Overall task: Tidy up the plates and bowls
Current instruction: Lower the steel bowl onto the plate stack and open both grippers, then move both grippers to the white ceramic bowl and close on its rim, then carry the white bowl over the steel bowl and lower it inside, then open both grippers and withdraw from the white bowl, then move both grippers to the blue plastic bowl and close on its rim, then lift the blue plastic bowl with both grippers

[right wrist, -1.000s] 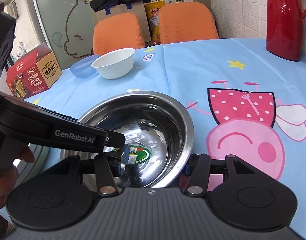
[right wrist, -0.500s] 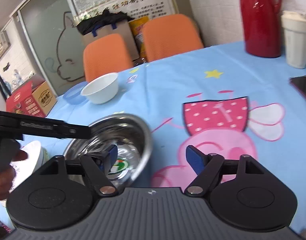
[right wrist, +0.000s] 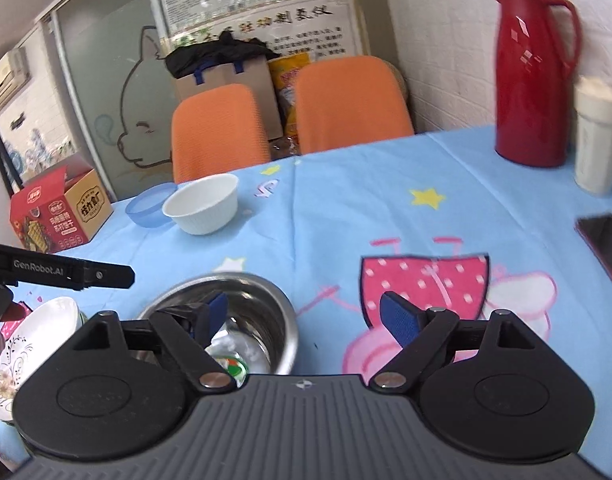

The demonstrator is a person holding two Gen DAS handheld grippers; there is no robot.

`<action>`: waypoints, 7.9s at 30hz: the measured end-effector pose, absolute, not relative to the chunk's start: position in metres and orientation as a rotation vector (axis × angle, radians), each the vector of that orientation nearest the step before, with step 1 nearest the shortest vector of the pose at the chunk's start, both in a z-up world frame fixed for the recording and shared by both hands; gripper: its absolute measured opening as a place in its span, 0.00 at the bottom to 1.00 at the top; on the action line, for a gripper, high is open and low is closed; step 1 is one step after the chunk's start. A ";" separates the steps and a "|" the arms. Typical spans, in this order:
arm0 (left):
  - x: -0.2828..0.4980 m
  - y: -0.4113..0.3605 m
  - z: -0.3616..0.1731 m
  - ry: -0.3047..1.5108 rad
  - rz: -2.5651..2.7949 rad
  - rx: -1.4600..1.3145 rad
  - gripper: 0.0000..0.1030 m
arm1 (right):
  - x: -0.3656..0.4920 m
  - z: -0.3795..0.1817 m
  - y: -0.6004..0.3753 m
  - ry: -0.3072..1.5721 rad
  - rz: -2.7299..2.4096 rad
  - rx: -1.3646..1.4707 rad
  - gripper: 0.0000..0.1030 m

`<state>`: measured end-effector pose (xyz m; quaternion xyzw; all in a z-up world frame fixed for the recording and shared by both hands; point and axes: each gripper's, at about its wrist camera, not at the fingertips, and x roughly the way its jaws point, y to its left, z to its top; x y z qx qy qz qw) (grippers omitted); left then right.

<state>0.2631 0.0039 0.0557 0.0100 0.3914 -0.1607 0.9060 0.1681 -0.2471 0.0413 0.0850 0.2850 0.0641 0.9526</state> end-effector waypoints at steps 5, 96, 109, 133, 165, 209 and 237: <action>0.298 0.025 0.066 0.802 -0.314 -0.046 0.72 | 0.207 0.058 -0.233 0.571 0.197 0.125 1.00; 0.214 -0.002 0.076 0.899 -0.420 -0.192 0.94 | 0.142 0.033 -0.230 0.574 0.121 0.198 1.00; 0.236 0.079 0.066 0.869 -0.187 -0.221 0.96 | 0.160 0.039 -0.205 0.578 0.202 0.183 1.00; 0.427 0.154 0.061 0.854 -0.102 -0.368 0.97 | 0.357 0.062 -0.073 0.650 0.434 -0.211 1.00; 0.509 0.135 0.009 0.943 -0.189 -0.320 0.39 | 0.420 0.012 -0.019 0.717 0.485 -0.224 0.80; 0.528 0.123 0.010 0.912 -0.256 -0.220 0.24 | 0.440 0.007 -0.023 0.715 0.508 -0.179 1.00; 0.269 0.008 0.101 0.745 -0.422 -0.127 0.25 | 0.224 0.082 -0.124 0.486 0.385 -0.141 1.00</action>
